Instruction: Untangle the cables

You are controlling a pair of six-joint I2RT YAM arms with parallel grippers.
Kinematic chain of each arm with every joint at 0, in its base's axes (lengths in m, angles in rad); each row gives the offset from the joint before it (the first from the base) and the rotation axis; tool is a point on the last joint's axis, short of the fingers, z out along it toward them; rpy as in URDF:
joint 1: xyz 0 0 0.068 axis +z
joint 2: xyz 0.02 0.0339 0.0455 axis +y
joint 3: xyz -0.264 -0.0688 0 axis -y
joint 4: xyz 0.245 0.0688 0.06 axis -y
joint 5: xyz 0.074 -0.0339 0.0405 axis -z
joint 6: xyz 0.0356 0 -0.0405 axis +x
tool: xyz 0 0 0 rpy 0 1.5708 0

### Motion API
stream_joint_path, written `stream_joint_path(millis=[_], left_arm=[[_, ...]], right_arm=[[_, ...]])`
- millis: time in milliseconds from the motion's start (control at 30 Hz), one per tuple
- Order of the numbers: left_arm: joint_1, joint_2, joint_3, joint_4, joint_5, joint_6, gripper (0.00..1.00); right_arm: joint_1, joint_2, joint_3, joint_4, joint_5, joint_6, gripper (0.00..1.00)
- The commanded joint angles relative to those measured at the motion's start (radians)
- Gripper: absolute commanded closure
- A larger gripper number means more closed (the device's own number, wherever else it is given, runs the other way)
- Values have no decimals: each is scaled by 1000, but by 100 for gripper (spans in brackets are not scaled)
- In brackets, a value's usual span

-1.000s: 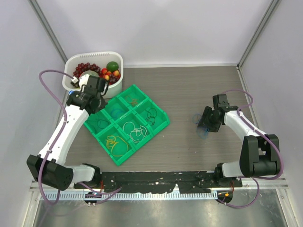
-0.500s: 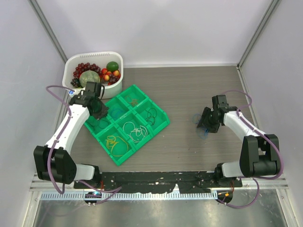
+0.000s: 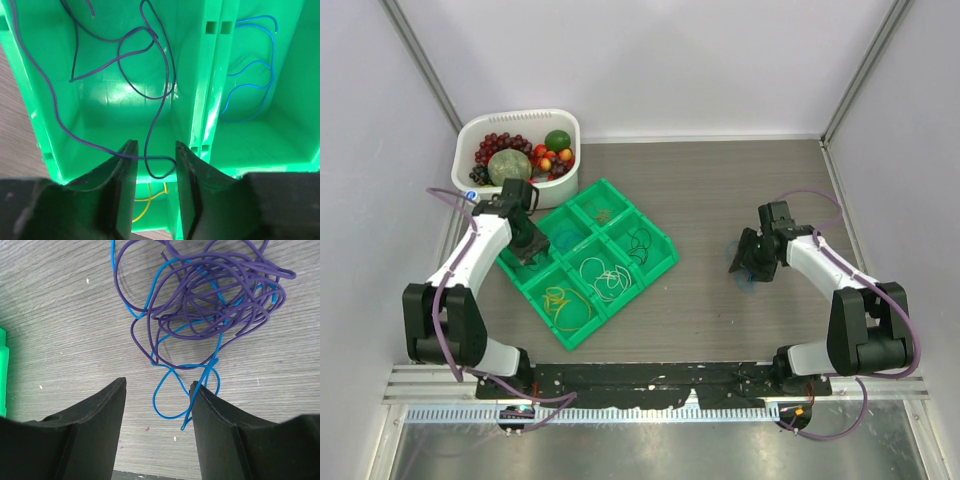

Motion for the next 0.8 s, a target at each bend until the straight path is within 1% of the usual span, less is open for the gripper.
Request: stream_joint_path(millis=[0,100,200,300,367,400,467,500,600,633,667,700,767], left_arm=[[6,-67,41,-39,23,9,54],[6,-136,34,-47,66,-1,43],[5,-204,28,-62,104,1,37],[5,-255,30,-88,112,13,28],[5,-282,33,-106,106,22,27],[5,-296,31,-105,112,27,27],[3,-330,18,-79,144,41,30],[5,-345,1,-61,202,47,32],[0,-377,-41,1,250,45,32],[0,-374,-47,14,256,45,36],[-1,-361,-41,18,254,45,44],[0,-347,-32,22,254,45,48],[0,-310,-13,41,248,48,49]], right_arm=[[23,6,17,4,-1,-13,41],[43,-1,19,-1,-1,-16,41],[63,6,13,11,8,-8,41],[74,19,8,19,15,-2,41],[78,22,12,14,24,-5,41],[78,19,14,13,25,-7,41],[80,10,14,4,30,-10,41],[80,6,14,4,28,-14,41],[81,4,12,4,16,-14,41],[84,9,14,4,15,-16,41],[86,9,17,1,13,-13,41],[91,12,20,-1,15,-14,41],[94,7,29,-9,18,-14,41]])
